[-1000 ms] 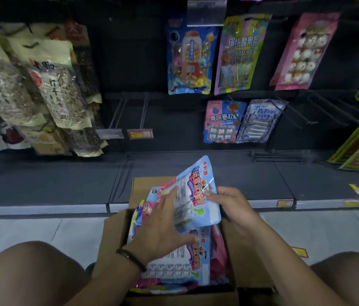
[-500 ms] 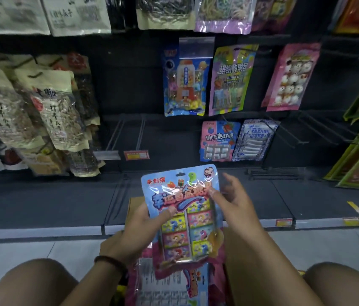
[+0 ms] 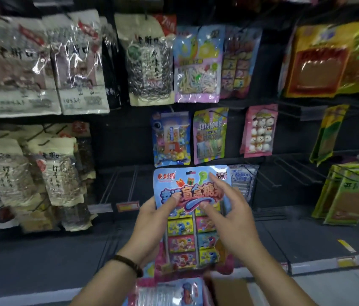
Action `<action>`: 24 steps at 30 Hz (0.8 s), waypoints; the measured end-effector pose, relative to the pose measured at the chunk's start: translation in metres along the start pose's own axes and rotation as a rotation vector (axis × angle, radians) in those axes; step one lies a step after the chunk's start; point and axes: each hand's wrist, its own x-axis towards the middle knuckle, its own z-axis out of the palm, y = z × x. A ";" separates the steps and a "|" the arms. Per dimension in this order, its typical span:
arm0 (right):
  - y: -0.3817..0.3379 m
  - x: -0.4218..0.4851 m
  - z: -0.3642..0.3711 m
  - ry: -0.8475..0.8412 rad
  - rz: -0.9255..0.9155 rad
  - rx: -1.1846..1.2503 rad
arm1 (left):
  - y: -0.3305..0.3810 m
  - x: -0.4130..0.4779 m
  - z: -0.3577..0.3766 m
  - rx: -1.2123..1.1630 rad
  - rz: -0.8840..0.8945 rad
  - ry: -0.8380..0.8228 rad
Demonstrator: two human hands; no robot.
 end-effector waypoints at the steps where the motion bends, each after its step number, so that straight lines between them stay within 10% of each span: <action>1: -0.005 0.010 -0.010 0.003 -0.019 -0.014 | 0.010 0.004 0.008 0.004 0.028 -0.016; 10: -0.051 0.098 -0.082 0.082 -0.127 -0.068 | 0.092 0.049 0.086 0.112 0.499 0.104; 15: -0.083 0.162 -0.127 0.184 -0.217 -0.129 | 0.149 0.086 0.120 0.430 0.628 -0.190; 24: -0.137 0.287 -0.209 0.357 -0.292 -0.362 | 0.266 0.180 0.213 0.835 0.831 -0.198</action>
